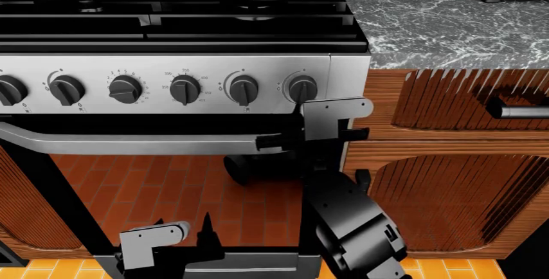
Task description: Turn on the front right burner of the stove.
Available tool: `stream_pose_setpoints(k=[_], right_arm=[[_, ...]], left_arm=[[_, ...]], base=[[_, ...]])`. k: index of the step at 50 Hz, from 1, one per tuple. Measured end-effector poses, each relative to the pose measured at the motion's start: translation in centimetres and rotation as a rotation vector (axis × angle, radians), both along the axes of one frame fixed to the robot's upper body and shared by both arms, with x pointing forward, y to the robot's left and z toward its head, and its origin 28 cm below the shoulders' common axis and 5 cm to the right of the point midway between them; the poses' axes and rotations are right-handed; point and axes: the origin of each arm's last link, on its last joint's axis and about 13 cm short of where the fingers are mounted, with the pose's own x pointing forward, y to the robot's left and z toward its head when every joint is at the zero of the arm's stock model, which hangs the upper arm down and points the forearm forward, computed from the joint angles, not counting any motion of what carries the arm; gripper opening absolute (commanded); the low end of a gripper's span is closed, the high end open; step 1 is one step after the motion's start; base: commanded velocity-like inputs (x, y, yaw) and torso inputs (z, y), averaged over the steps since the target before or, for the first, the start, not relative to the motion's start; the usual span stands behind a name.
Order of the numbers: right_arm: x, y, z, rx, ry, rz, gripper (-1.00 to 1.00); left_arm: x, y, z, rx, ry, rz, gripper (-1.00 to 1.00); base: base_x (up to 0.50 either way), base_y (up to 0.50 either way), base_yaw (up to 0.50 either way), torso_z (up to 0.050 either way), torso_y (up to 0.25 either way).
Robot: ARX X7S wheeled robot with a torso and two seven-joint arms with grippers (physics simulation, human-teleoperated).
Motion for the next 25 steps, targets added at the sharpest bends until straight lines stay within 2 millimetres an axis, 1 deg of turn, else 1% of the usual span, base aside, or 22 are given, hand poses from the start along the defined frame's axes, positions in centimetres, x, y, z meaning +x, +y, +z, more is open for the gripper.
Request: stream_pose_setpoints(k=[25], right_arm=[[0.09, -0.02, -0.11, -0.002, -0.005, -0.01, -1.0]], left_arm=[[0.1, 0.08, -0.05, -0.011, 0.004, 0.004, 1.0]], base=[[0.0, 0.0, 0.0, 0.0, 0.0]])
